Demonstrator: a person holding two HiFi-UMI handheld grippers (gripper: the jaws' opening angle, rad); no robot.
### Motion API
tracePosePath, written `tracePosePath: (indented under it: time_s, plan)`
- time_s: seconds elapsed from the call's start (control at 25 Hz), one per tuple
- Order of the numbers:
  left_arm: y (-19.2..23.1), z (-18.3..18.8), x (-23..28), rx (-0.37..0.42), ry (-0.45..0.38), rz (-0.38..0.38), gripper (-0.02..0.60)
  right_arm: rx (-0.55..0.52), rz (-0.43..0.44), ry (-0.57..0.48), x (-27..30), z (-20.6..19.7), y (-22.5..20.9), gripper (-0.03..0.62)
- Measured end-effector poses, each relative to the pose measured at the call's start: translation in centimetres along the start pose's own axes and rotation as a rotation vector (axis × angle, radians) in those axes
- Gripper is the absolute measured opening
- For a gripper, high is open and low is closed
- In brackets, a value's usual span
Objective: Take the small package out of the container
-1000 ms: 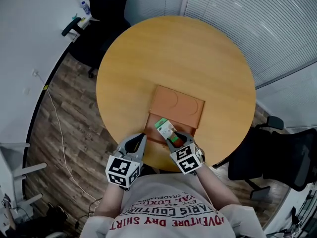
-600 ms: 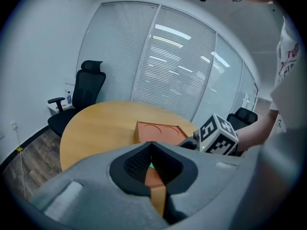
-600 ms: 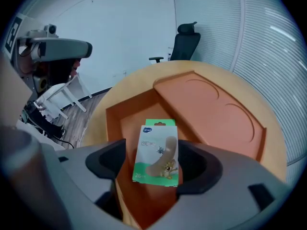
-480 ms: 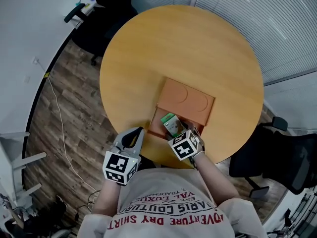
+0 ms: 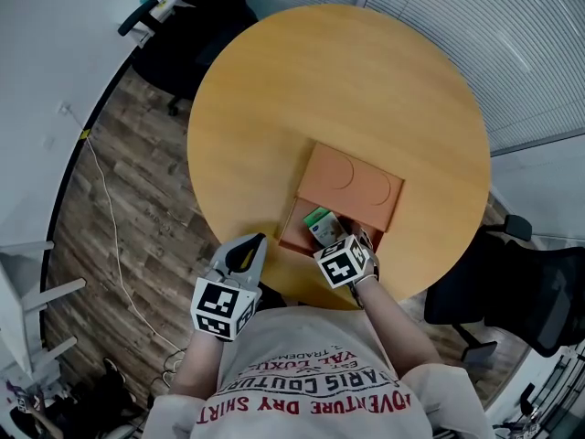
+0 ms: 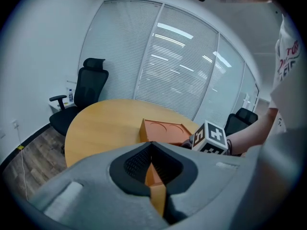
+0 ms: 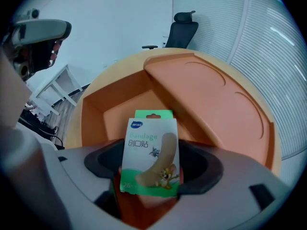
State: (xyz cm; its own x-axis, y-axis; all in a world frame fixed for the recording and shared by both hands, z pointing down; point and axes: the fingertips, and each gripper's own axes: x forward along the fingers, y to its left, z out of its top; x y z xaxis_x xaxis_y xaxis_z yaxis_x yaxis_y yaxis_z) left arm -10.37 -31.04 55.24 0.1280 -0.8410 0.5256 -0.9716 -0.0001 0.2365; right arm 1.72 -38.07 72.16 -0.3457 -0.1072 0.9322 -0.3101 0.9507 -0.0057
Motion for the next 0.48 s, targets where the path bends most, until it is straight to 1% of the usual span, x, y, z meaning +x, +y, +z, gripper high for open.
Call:
tracePosePath:
  time_s: [0.12, 0.32, 0.48]
  plan:
    - [1.2, 0.9, -0.3, 0.006, -0.018, 0.019, 0.011, 0.002, 0.003, -0.024, 0.0, 0.1, -0.1, 0.367]
    - [2.1, 1.4, -1.2, 0.008, -0.042, 0.035, 0.011, -0.015, 0.007, -0.022, -0.1, -0.1, 0.2, 0.359]
    - [2.1, 1.5, -1.5, 0.016, -0.046, 0.023, 0.011, -0.058, 0.031, -0.009, -0.5, -0.1, 0.3, 0.356]
